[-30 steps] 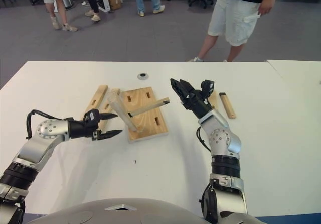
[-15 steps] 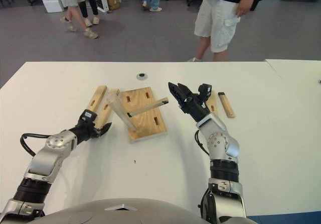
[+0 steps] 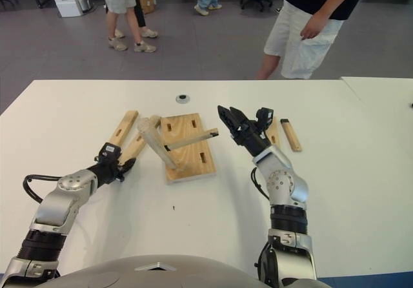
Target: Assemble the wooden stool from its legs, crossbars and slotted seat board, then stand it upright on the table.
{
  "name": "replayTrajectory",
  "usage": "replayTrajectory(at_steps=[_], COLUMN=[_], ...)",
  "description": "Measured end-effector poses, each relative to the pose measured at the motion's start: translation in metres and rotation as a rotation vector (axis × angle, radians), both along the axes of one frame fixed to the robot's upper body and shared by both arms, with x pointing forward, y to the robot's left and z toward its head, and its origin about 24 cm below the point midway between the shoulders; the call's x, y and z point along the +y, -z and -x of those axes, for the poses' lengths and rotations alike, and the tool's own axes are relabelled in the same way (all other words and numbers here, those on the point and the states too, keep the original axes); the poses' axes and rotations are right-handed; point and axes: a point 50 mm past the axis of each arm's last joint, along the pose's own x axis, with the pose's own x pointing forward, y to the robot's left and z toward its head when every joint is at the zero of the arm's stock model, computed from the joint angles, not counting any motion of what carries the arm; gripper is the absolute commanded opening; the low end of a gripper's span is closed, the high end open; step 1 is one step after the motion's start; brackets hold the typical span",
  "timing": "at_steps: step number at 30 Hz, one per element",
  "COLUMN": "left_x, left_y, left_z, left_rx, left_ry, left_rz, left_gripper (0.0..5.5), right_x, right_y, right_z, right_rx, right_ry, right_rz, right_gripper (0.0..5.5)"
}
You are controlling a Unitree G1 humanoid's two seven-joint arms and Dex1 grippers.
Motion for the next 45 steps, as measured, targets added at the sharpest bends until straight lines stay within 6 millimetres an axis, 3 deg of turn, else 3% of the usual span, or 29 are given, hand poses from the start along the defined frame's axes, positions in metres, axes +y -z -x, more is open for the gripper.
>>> replayTrajectory(at_steps=[2,6,8,11,14,15,18,27,32,36,39,42,45], left_x=[0.008,0.01,-0.007,-0.029,-0.041,-0.044,-0.053,-0.061,-0.061,-0.065,-0.066,-0.057,-0.037], left_y=[-0.016,-0.122,-0.16,-0.183,-0.188,-0.189,-0.19,-0.19,-0.188,-0.183,-0.186,-0.202,-0.204], left_z=[-0.01,-0.048,-0.044,-0.032,-0.022,-0.019,-0.011,-0.002,-0.001,-0.001,-0.008,-0.017,-0.028], left_rx=[-0.066,-0.473,-0.569,-0.565,-0.499,-0.477,-0.418,-0.352,-0.336,-0.325,-0.388,-0.518,-0.601], left_ry=[-0.044,0.064,0.268,0.515,0.664,0.704,0.795,0.884,0.884,0.855,0.773,0.675,0.532], left_rz=[0.064,0.161,0.284,0.425,0.531,0.564,0.639,0.733,0.74,0.751,0.785,0.822,0.815], left_gripper=[2.08,2.08,2.08,2.08,2.08,2.08,2.08,2.08,2.08,2.08,2.75,3.19,3.21], right_x=[-0.006,-0.01,-0.003,0.015,0.031,0.036,0.043,0.04,0.038,0.035,0.035,0.029,0.016], right_y=[-0.007,-0.053,-0.085,-0.127,-0.148,-0.151,-0.151,-0.157,-0.15,-0.148,-0.146,-0.144,-0.154], right_z=[-0.003,-0.019,-0.021,-0.018,-0.011,-0.01,-0.008,0.005,0.004,-0.001,-0.01,-0.022,-0.035], right_rx=[-0.015,-0.127,-0.196,-0.289,-0.323,-0.318,-0.302,-0.313,-0.29,-0.295,-0.304,-0.308,-0.358], right_ry=[0.019,-0.033,-0.137,-0.329,-0.475,-0.503,-0.535,-0.709,-0.694,-0.647,-0.549,-0.436,-0.351], right_rz=[-0.024,-0.174,-0.279,-0.392,-0.436,-0.441,-0.451,-0.589,-0.599,-0.557,-0.49,-0.456,-0.415], right_gripper=[3.58,3.58,3.77,4.27,4.71,4.96,4.99,3.34,2.38,2.26,2.16,2.16,2.16])
